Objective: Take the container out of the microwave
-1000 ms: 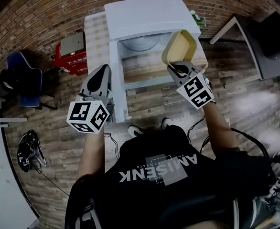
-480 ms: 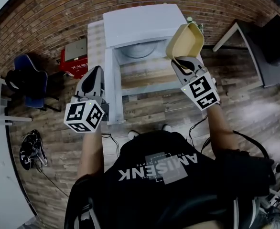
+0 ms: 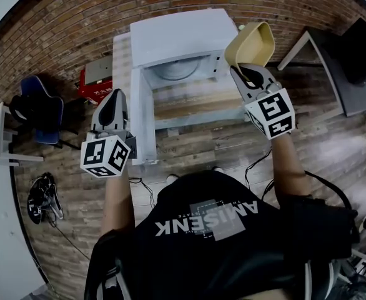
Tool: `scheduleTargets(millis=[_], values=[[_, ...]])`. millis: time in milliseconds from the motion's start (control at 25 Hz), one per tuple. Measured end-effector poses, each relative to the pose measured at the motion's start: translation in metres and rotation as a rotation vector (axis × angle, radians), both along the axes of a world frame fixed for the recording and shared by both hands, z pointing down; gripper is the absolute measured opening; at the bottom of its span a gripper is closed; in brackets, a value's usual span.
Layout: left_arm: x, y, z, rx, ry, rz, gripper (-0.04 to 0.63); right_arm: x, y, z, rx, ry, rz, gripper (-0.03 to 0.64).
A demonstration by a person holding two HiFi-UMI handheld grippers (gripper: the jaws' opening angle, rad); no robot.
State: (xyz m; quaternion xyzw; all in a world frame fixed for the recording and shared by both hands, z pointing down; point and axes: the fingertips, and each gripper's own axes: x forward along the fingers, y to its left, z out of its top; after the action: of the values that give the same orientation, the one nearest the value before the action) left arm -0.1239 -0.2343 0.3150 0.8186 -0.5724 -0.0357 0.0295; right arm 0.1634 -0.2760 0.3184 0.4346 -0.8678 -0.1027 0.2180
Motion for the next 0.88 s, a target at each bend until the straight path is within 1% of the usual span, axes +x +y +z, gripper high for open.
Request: scheduleTargets(millis=[160, 280, 480, 640, 760, 880], values=[[-0.001, 0.000, -0.001, 0.002, 0.000, -0.024, 0.011, 0.011, -0.005, -0.014, 0.033, -0.053, 0.016, 0.043], [-0.006, 0.000, -0.006, 0.011, 0.008, -0.041, 0.011, 0.019, -0.008, -0.021, 0.051, -0.069, 0.036, 0.043], [-0.005, -0.001, -0.008, 0.016, -0.009, -0.056, 0.011, 0.034, -0.012, -0.030, 0.069, -0.090, 0.094, 0.043], [-0.004, -0.001, -0.005, 0.005, -0.011, -0.067, 0.011, 0.038, -0.011, -0.034, 0.088, -0.110, 0.095, 0.043], [-0.002, 0.000, -0.006, 0.010, -0.006, -0.063, 0.011, 0.043, -0.012, -0.034, 0.095, -0.122, 0.112, 0.043], [-0.003, 0.000, -0.001, -0.003, 0.000, -0.060, 0.011, 0.043, -0.013, -0.035, 0.098, -0.128, 0.115, 0.043]])
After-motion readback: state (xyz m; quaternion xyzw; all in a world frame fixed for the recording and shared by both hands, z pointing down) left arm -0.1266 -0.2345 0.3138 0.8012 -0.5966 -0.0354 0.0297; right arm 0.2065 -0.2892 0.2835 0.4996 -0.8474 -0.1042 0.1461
